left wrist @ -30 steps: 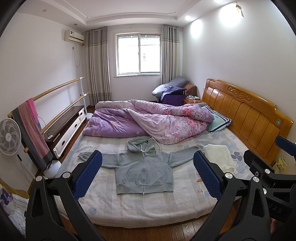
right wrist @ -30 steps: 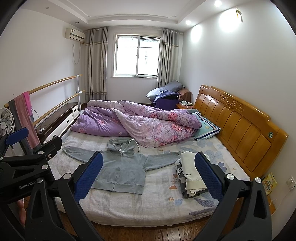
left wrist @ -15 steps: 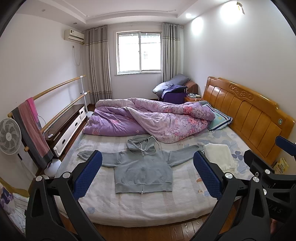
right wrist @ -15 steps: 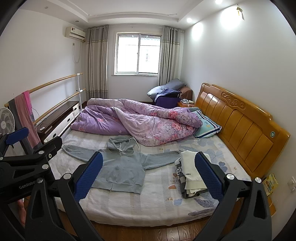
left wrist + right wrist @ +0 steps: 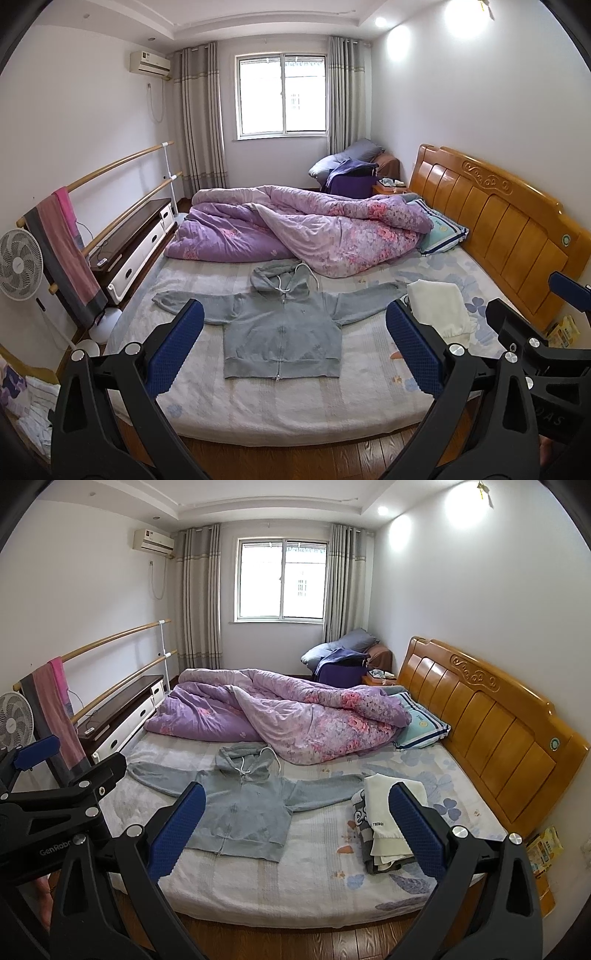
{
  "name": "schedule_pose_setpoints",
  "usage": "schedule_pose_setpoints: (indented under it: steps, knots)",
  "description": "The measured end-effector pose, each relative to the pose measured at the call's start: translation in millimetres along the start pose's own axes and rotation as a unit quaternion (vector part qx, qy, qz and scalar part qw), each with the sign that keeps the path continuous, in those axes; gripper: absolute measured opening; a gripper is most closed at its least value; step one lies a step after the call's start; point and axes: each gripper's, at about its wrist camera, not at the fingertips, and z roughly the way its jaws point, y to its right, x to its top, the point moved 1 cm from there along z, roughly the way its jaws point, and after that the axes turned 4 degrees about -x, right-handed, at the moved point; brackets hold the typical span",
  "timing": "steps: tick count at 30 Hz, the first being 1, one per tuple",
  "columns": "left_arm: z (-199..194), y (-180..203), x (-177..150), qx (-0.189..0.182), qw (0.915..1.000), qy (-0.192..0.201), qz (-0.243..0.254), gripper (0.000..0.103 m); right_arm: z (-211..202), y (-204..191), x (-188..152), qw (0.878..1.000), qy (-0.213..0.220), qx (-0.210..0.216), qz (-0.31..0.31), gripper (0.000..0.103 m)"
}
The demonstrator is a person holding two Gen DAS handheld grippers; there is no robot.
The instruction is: Fold large clothes
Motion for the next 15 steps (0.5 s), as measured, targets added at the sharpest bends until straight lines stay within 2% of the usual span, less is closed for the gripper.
schedule_pose_setpoints:
  steps: [15]
  knots:
    - [37.1,21.7,15.7,-0.006,0.9998,-0.014,0.015,0.098,37.5,28.1,8.5,1.0,-0.017,-0.004,0.016,0.096]
